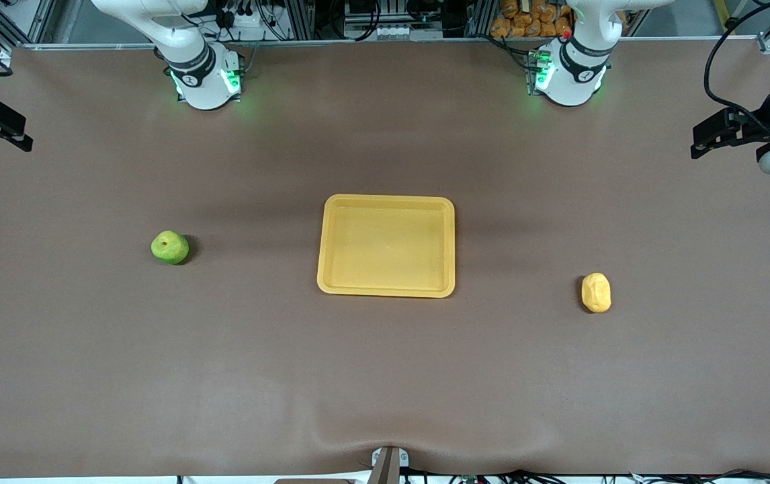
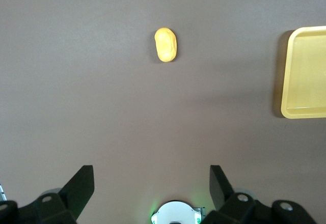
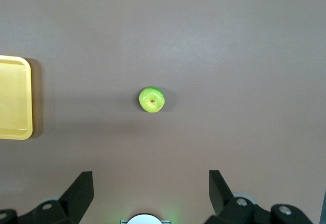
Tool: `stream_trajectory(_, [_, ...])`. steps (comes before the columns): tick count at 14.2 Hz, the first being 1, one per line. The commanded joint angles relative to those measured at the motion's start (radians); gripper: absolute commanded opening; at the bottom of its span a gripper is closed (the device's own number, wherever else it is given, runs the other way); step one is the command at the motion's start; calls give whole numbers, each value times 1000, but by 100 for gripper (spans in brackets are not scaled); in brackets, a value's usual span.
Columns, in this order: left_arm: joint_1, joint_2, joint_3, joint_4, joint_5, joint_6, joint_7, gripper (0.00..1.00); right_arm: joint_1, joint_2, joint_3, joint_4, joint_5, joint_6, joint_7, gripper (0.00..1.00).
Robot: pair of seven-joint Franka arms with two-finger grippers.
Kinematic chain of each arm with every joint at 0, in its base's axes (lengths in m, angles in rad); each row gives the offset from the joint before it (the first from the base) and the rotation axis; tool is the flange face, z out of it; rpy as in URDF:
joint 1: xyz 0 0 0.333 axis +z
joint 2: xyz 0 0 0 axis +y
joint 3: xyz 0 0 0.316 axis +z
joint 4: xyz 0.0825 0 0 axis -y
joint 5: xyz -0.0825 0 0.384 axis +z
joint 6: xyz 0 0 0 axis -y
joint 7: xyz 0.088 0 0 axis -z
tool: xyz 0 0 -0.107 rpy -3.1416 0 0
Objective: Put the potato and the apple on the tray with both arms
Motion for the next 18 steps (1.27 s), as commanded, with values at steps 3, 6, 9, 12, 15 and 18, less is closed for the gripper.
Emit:
stream_trajectory(3, [-1, 18, -3, 29, 4, -18, 8, 100, -26, 3, 13, -1, 12, -1, -3, 100])
stream_trajectory(6, [5, 18, -3, 28, 7, -18, 11, 100, -29, 16, 12, 10, 15, 1, -2, 100])
stream_trajectory(9, [1, 41, -1, 26, 8, -19, 0, 100, -24, 23, 12, 11, 14, 1, -5, 100])
stream_trajectory(12, [5, 47, 0, 22, 13, -18, -3, 100, -26, 25, 12, 11, 17, 2, -3, 100])
stream_trajectory(15, [36, 91, 3, 28, 4, -2, -46, 100, -27, 35, 12, 10, 15, 2, -5, 100])
stream_trajectory(18, [41, 125, 3, 23, 16, 27, -49, 100, -34, 43, 9, 10, 17, -1, -6, 100])
